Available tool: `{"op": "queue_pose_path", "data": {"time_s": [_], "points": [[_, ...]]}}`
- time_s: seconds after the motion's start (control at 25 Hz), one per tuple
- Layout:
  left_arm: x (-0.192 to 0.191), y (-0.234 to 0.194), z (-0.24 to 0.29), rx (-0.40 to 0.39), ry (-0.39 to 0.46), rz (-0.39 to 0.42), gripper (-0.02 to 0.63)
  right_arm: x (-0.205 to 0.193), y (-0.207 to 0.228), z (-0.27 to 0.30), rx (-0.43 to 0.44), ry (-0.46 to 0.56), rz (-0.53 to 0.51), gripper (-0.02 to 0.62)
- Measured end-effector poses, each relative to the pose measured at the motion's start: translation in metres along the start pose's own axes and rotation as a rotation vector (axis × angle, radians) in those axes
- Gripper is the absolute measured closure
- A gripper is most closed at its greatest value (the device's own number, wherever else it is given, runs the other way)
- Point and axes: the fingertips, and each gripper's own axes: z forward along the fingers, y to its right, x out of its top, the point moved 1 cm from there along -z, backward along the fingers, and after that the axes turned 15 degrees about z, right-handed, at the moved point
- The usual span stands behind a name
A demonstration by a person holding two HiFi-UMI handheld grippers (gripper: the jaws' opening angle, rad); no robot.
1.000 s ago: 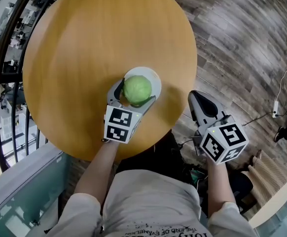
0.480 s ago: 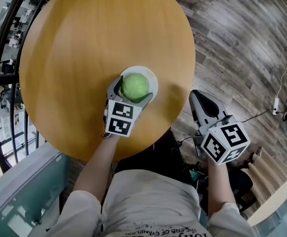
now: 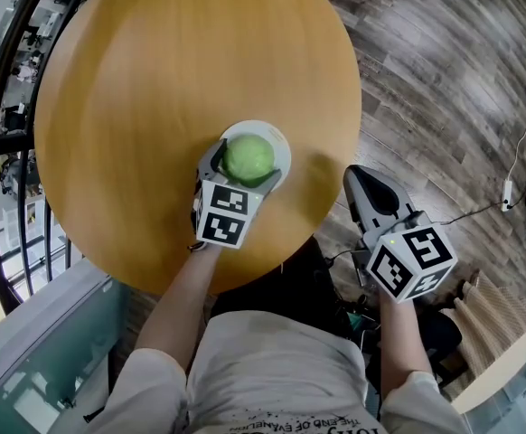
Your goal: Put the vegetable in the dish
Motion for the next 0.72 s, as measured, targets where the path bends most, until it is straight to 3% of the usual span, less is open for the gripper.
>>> {"op": "queue_pose_path", "data": {"time_s": [0.32, 0.72], "points": [[-0.0035, 0.0026, 0.0066, 0.019, -0.040, 0.095, 0.112, 0.0004, 0.0032, 0.0015, 0.000, -0.003, 0.007, 0.571], [-0.0006, 0.0035, 0.0096, 0.023, -0.046, 0.107, 0.112, 0.0024, 0.0042, 0.0006, 0.005, 0.002, 0.012, 0.571]]}}
